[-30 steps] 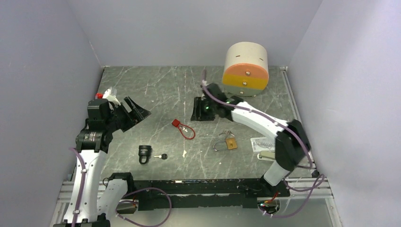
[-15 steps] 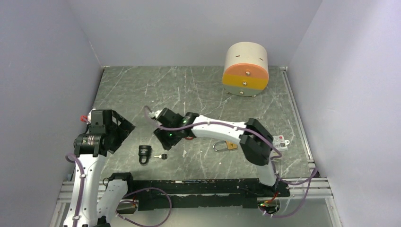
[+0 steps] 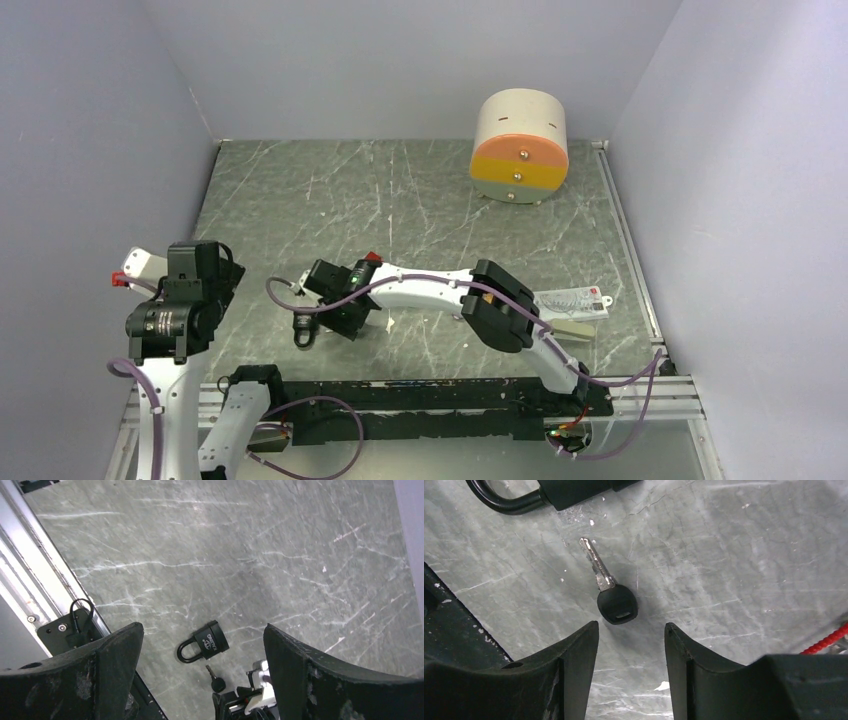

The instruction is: Unlock with the key

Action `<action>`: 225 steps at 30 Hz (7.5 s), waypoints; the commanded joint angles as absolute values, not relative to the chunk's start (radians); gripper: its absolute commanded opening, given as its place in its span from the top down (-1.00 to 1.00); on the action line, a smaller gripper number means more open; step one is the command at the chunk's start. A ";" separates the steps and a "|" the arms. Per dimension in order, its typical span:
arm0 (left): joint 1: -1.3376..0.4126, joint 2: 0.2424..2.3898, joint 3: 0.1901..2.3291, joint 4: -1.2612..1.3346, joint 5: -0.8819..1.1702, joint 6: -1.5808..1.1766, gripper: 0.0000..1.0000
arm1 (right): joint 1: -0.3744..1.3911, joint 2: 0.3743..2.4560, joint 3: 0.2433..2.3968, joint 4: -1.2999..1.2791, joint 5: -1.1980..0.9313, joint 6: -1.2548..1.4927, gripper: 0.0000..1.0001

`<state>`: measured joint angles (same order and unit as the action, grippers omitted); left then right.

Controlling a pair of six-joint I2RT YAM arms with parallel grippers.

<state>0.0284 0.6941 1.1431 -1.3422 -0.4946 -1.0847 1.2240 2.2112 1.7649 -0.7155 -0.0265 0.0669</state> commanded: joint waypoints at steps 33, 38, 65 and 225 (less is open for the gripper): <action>0.030 0.807 1.204 -1.207 -0.289 -0.975 -0.88 | 1.188 1.946 1.412 -0.281 0.097 0.032 0.53; 0.030 0.770 1.033 -1.057 -0.035 -0.944 -0.88 | 1.150 1.826 1.227 -0.142 0.071 0.133 0.53; -0.115 1.097 0.577 -0.314 0.690 -0.820 -0.32 | 0.995 1.692 1.114 0.068 -0.301 0.335 0.54; -0.277 1.775 1.130 -0.812 -0.034 -0.864 -0.53 | 0.667 1.370 0.618 0.218 -0.431 0.608 1.00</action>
<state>-0.2649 1.7687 1.1038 -0.8261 -0.0051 -0.8448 0.6689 1.4021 0.6231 0.1268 -0.4259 0.6098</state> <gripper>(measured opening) 0.807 0.032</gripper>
